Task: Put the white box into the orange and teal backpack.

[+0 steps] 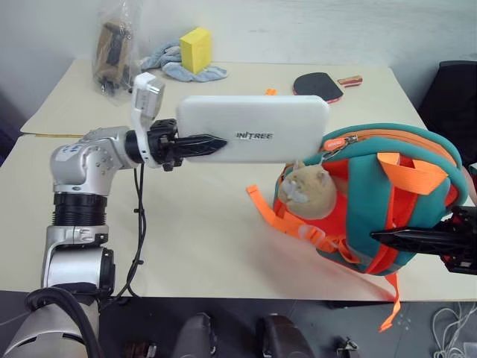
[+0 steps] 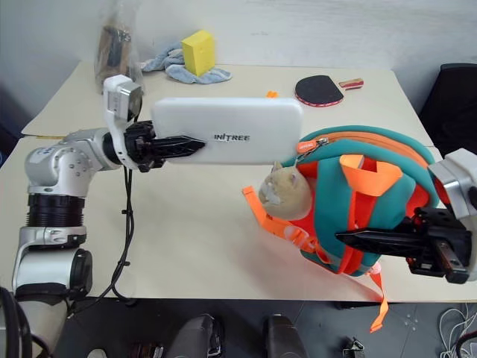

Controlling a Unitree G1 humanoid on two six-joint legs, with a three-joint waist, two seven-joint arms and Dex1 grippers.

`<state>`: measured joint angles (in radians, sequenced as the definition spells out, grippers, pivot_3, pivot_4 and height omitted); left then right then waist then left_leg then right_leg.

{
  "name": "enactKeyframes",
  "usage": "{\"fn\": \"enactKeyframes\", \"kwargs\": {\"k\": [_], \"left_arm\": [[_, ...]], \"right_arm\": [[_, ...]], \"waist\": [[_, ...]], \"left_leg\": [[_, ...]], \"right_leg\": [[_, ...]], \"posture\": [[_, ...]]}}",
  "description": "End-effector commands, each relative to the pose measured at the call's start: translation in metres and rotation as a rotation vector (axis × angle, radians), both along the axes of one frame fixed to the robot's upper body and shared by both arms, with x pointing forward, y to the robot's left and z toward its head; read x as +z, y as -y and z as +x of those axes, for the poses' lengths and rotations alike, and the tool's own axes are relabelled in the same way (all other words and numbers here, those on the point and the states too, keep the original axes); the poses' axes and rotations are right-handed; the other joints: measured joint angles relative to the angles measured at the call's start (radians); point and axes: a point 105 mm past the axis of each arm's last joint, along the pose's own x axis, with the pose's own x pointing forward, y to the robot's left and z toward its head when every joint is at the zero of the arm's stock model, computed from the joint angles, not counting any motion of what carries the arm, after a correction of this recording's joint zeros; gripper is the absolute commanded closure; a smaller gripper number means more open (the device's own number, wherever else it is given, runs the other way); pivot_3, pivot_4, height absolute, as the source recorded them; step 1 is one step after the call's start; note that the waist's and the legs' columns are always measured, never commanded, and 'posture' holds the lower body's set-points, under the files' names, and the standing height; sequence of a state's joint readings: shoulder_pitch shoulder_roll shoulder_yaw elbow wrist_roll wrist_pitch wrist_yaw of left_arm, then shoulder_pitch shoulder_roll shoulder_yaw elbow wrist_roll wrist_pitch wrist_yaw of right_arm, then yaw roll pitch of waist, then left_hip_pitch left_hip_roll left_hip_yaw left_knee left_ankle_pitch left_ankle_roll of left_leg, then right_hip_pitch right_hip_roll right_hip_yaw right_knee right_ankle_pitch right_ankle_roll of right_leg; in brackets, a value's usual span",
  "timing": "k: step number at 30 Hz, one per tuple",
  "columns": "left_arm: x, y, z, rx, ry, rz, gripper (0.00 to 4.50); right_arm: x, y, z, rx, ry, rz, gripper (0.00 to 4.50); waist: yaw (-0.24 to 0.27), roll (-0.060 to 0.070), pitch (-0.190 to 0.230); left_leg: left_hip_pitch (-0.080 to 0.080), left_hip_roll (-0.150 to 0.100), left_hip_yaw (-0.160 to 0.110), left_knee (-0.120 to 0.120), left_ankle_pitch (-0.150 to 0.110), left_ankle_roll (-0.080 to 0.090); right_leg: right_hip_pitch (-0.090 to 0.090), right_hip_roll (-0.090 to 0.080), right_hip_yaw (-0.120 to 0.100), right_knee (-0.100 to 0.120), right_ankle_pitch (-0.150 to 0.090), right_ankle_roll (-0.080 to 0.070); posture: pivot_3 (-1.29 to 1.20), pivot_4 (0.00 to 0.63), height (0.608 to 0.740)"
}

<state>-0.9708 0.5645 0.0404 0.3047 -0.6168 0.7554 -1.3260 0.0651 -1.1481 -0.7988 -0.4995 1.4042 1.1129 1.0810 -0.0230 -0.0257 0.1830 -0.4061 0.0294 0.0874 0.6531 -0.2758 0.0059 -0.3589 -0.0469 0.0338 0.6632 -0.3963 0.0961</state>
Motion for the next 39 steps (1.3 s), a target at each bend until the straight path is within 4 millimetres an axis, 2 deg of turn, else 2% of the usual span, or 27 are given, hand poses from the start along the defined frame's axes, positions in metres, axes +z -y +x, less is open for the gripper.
{"fn": "enactKeyframes", "kwargs": {"k": [1,5,11,17,19,23,32,39], "left_arm": [[0.004,0.012,0.0,-0.071,0.119,0.064,3.24],[0.006,0.023,0.004,-0.132,0.225,0.145,3.24],[0.021,0.03,0.011,-0.192,0.356,0.227,3.24],[0.013,0.036,0.016,-0.224,0.514,0.38,3.24],[0.016,0.036,0.019,-0.213,0.539,0.387,3.24],[0.033,0.033,0.021,-0.193,0.469,0.307,3.24],[0.028,0.037,-0.001,-0.319,0.379,0.291,3.24],[0.059,0.05,-0.007,-0.371,0.308,0.108,3.24]], "right_arm": [[0.009,0.004,0.001,-0.014,0.055,-0.017,4.46],[0.002,0.005,0.007,-0.03,0.05,-0.046,4.46],[-0.005,0.003,0.012,-0.034,0.054,-0.065,4.46],[-0.009,0.001,0.015,-0.051,0.071,-0.082,4.46],[-0.009,0.001,0.016,-0.058,0.077,-0.087,4.46],[-0.011,0.001,0.017,-0.071,0.082,-0.092,4.46],[-0.012,0.001,0.019,-0.089,0.087,-0.1,4.46],[-0.013,-0.003,0.021,-0.081,0.089,-0.103,4.46]], "waist": [[0.002,0.0,0.0],[0.008,0.0,0.0],[0.021,-0.001,0.0],[0.022,-0.001,0.0],[0.022,-0.001,0.001],[0.021,-0.001,0.001],[0.017,-0.001,0.001],[0.02,-0.001,0.001]], "left_leg": [[0.0,0.0,0.0,0.0,0.0,0.0],[0.0,0.0,0.0,0.001,0.0,0.0],[0.0,0.0,0.0,0.002,0.0,0.001],[0.0,0.0,0.0,0.002,-0.001,0.002],[0.0,0.0,0.0,0.002,-0.001,0.002],[-0.001,0.0,0.0,0.003,-0.001,0.003],[-0.001,0.001,0.0,0.003,-0.002,0.003],[-0.002,0.0,0.0,0.005,-0.002,0.003]], "right_leg": [[0.0,0.0,0.0,0.0,0.0,0.0],[0.0,0.0,0.0,0.0,0.0,0.0],[0.0,0.0,0.0,0.0,0.0,0.0],[0.0,0.0,0.001,0.0,0.0,0.0],[0.0,0.0,0.0,0.0,0.001,0.0],[0.0,0.0,0.001,0.001,0.001,0.0],[-0.001,0.0,0.001,0.001,0.001,0.0],[-0.001,0.0,0.0,0.002,0.001,0.0]], "posture": [[0.0,0.15,0.74],[0.0,0.15,0.74],[0.0,0.15,0.74],[0.0,0.15,0.74],[0.0,0.15,0.74],[0.0,0.15,0.74],[0.0,0.15,0.74],[0.0,0.15,0.74]]}}
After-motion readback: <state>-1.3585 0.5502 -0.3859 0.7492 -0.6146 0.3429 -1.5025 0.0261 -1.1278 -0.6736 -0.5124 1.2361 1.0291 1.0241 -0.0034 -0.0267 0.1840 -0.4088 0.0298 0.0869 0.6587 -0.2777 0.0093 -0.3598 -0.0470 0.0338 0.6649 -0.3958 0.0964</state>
